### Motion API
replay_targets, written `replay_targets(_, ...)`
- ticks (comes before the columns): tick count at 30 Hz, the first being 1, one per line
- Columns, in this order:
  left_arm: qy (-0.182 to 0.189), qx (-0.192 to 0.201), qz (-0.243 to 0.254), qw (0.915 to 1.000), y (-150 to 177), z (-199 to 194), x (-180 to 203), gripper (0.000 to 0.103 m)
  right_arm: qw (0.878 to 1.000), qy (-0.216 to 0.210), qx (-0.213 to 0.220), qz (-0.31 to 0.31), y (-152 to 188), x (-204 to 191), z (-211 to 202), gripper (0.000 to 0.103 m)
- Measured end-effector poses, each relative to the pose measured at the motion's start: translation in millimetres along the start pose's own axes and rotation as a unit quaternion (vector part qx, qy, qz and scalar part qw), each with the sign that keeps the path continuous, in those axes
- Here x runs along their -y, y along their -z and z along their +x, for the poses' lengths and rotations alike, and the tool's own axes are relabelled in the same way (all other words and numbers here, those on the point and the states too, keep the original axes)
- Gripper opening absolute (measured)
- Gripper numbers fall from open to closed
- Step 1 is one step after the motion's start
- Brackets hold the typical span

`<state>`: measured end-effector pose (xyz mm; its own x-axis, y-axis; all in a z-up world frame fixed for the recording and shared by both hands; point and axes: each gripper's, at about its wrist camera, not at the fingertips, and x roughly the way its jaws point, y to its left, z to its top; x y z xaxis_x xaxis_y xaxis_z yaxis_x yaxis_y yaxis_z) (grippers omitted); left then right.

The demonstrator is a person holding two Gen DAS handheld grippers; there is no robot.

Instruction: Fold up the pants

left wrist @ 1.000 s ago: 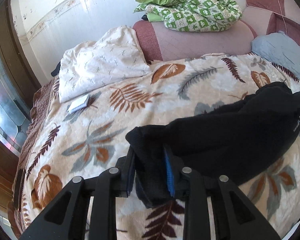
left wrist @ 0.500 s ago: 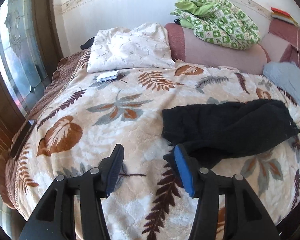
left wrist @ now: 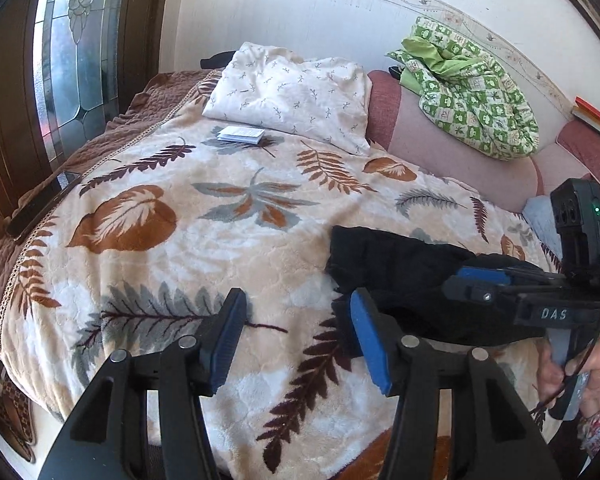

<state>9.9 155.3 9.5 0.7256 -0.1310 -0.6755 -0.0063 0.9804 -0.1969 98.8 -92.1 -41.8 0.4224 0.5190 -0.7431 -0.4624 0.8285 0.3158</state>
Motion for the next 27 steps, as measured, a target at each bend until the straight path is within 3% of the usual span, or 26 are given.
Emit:
replay_targets(3,-0.003,0.002,-0.002,1.0,2.7,-6.6,-10.7,0.054,0.998,-0.029,-0.013,-0.052,0.2,-42.6,31.2,0.067)
replay_targets(6,-0.001,0.004,-0.012,0.9999,3.4,-8.4,-20.4,0.054,0.993,0.013,-0.03,-0.111,5.5,-70.3,56.3,0.065)
replay_targets(7,0.001,0.004,-0.017,0.9999,3.6,-8.7,-23.0,0.054,0.991,0.028,-0.038,-0.124,7.1,-73.6,62.4,0.058)
replay_targets(8,0.003,0.005,-0.022,0.9997,3.6,-8.9,-25.4,0.054,0.989,0.04,-0.045,-0.134,9.7,-75.6,66.6,0.021)
replay_targets(9,0.006,0.006,-0.028,0.9996,3.3,-9.1,-27.5,0.054,0.988,0.049,-0.06,-0.136,12.1,-74.0,69.2,0.01)
replay_targets(11,0.012,0.008,-0.039,0.9991,2.0,-9.7,-32.0,0.054,0.988,0.045,-0.064,-0.135,17.3,-73.4,64.6,0.01)
replay_targets(13,0.016,0.011,-0.046,0.9987,0.9,-11.0,-35.8,0.054,0.987,0.034,-0.076,-0.14,30.8,-78.7,51.8,0.01)
replay_targets(17,0.019,0.016,-0.053,0.9983,-0.3,-12.2,-40.2,0.054,0.976,0.001,-0.148,-0.159,78.4,-88.3,31.8,0.016)
replay_targets(19,0.019,0.015,-0.054,0.9982,0.3,-11.7,-41.2,0.054,0.969,-0.002,-0.184,-0.164,96.1,-83.2,27.9,0.032)
replay_targets(20,0.02,0.015,-0.054,0.9982,0.3,-11.8,-41.2,0.054,0.966,-0.007,-0.202,-0.163,103.8,-79.7,24.8,0.053)
replay_targets(21,0.019,0.014,-0.054,0.9982,1.0,-11.4,-41.5,0.054,0.964,-0.012,-0.21,-0.161,108.0,-77.3,21.2,0.064)
replay_targets(24,0.019,0.011,-0.058,0.9981,4.0,-9.6,-43.4,0.054,0.97,-0.012,-0.187,-0.156,100.6,-76.5,3.5,0.065)
replay_targets(27,0.02,0.007,-0.063,0.9978,6.3,-7.4,-44.4,0.054,0.981,-0.001,-0.131,-0.146,75.3,-80.9,-9.0,0.065)
